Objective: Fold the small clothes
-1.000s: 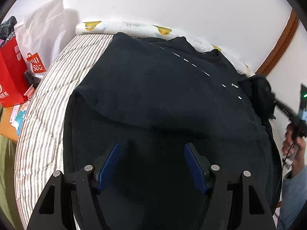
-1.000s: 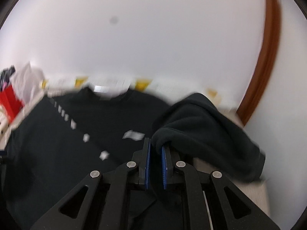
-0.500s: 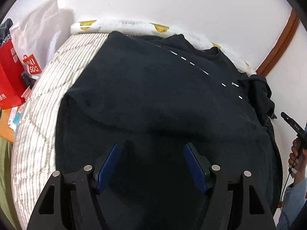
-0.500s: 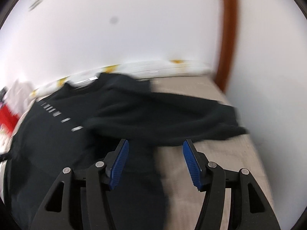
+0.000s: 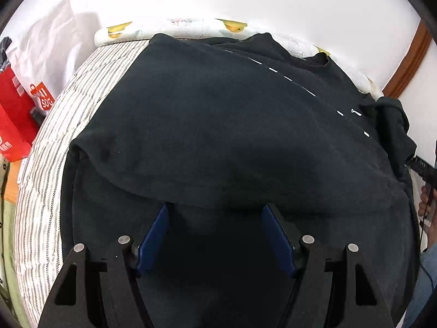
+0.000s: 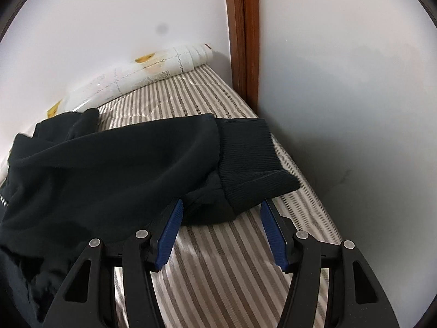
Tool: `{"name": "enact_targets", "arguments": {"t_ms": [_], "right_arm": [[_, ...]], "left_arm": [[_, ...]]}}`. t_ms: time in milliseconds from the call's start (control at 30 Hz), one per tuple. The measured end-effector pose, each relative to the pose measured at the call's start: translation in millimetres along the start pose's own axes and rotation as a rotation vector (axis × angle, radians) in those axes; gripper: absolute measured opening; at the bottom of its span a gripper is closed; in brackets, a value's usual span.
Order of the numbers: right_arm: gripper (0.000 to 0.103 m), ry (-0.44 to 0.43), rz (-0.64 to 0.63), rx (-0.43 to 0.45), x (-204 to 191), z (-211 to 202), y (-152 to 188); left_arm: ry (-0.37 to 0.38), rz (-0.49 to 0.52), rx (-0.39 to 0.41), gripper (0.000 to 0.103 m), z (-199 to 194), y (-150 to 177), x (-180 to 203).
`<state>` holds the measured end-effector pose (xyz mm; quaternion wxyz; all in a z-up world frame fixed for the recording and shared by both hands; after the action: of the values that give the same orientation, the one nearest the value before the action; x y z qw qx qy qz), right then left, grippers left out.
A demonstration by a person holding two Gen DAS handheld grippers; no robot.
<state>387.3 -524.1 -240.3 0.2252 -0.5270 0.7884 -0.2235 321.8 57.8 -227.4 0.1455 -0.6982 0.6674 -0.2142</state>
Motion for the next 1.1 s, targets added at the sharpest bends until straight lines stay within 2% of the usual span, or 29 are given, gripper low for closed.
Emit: {"name": "enact_targets", "arguments": {"t_ms": [200, 267, 300, 333, 467, 567, 633, 733, 867, 933, 1100], "right_arm": [[0.061, -0.001, 0.069, 0.013, -1, 14, -9], [0.037, 0.005, 0.057, 0.03, -6, 16, -9], [0.02, -0.008, 0.044, 0.034, -9, 16, -10], [0.018, -0.024, 0.025, 0.034, -15, 17, -10], [0.014, -0.022, 0.003, 0.065, -23, 9, -12], [0.014, -0.063, 0.006, 0.13, -30, -25, -12], [0.014, -0.048, -0.025, 0.193, -40, -53, -13], [0.014, -0.084, -0.077, 0.259, -68, -99, -15], [0.014, -0.15, -0.153, 0.35, -126, -163, -17], [0.014, -0.187, -0.18, 0.363, -155, -183, -16], [0.014, -0.3, -0.305, 0.38, -255, -231, 4]], "left_arm": [[-0.003, -0.003, -0.002, 0.069, 0, 0, -1], [-0.002, -0.008, -0.001, 0.069, -1, 1, -3], [-0.003, -0.01, 0.0, 0.069, -2, 2, -3], [-0.004, -0.013, 0.0, 0.069, -4, 3, -4], [-0.001, -0.023, 0.009, 0.069, -14, 5, -9], [0.006, -0.033, 0.031, 0.069, -23, 4, -13], [0.016, -0.035, 0.044, 0.069, -28, 3, -15], [0.026, -0.044, 0.068, 0.069, -38, 4, -21], [0.027, -0.056, 0.093, 0.069, -49, 8, -34], [0.018, -0.05, 0.1, 0.069, -55, 11, -42], [-0.018, -0.052, 0.128, 0.069, -69, 19, -69]]}}
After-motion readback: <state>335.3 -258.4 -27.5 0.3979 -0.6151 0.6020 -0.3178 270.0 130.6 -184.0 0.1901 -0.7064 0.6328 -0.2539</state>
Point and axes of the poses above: each gripper's, at about its wrist camera, not at the fingertips, and z roughly the way its jaws point, x to its right, y to its underside, the point moved 2 cm from there along z, roughly the way its jaws point, and after that the axes turned 2 degrees about z, right-handed, at the moved point
